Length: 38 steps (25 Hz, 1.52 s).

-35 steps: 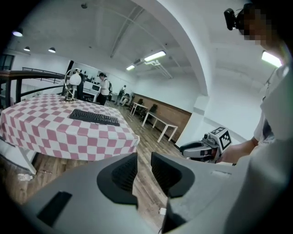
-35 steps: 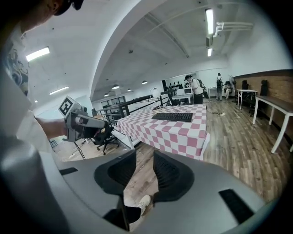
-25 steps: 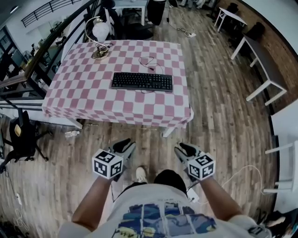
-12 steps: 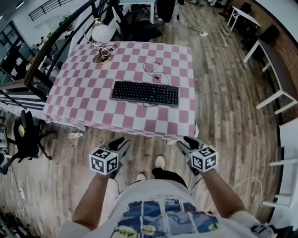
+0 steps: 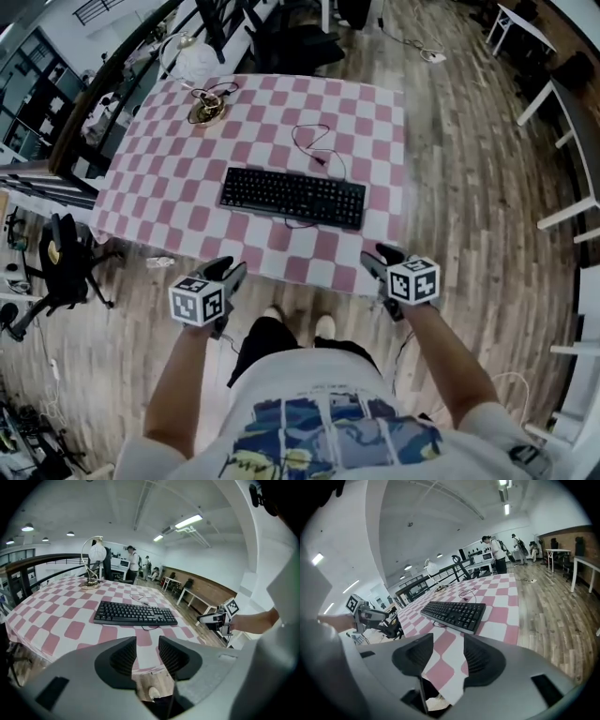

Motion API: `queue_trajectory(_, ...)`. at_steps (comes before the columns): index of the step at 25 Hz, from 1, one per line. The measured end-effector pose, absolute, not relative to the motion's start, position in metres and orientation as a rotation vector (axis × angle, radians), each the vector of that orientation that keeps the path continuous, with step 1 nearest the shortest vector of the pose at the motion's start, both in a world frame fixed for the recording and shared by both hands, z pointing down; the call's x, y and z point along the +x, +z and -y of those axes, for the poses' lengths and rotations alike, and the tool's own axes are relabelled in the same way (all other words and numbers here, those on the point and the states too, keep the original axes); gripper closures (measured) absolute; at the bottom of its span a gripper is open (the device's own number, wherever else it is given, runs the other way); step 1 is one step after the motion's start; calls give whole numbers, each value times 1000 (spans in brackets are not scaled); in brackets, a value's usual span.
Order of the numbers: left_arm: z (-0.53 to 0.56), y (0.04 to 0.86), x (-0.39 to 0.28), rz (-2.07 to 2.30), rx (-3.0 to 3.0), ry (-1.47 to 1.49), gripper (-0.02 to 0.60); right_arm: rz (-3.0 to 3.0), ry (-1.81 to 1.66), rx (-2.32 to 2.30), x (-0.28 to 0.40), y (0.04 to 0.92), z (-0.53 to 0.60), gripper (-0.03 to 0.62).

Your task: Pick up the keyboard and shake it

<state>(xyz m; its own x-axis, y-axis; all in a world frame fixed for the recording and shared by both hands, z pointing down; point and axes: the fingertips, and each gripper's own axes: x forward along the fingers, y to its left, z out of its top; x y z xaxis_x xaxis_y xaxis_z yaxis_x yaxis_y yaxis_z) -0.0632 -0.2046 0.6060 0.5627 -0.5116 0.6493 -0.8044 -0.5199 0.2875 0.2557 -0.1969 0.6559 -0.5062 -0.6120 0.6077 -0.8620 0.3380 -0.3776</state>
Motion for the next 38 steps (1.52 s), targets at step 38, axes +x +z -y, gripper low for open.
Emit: queue_trajectory(38,485,761,-114,666,2014,842,299,1935,1287,1317,250,757,384,322)
